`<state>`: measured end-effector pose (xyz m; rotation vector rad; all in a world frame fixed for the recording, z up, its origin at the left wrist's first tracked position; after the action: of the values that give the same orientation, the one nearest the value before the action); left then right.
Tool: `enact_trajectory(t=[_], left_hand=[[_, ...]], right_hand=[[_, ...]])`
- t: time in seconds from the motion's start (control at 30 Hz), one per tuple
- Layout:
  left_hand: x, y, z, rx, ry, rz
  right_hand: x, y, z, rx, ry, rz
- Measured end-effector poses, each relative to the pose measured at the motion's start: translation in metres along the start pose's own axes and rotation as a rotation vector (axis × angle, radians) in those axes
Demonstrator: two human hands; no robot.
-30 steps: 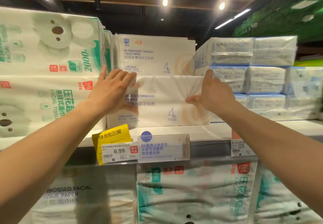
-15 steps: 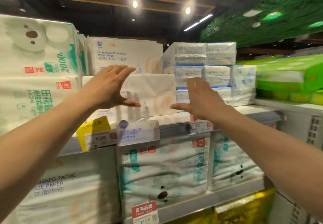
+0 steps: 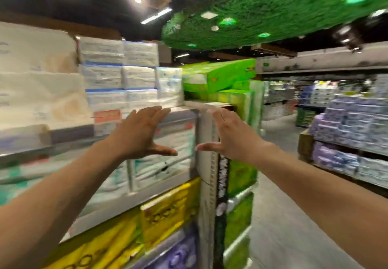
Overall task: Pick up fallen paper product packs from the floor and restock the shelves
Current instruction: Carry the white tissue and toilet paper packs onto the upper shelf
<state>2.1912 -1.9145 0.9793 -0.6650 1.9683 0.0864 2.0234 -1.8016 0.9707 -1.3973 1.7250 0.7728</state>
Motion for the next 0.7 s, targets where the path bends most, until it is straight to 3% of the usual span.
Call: enact_trajectory(t=[0.3,0.53,0.7], left_hand=[[0.070,0.297,-0.125,0.306,-0.001,0.296],[0.142,0.531,-0.238,0.579,-0.100,0.457],[0.179,0.691,-0.328,0.832,-0.037,0.563]], right_hand=[[-0.027,0.269,0.186,0.398,-0.214,0.185],[-0.031,0.470,0.311,0.708,-0.196,0.246],[-0.044,0.613,0.387,0.924,-0.217,0.312]])
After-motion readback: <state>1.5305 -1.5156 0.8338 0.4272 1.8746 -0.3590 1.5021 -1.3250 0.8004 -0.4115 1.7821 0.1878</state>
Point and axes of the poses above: each hand's wrist, its own z-axis away from the middle knuckle, its own x-axis out of the palm, y = z × x, the point moved 8 cm from there along -z, towards the middle knuckle, and after that the axes turned 3 degrees about x, right-handed, at the moved point
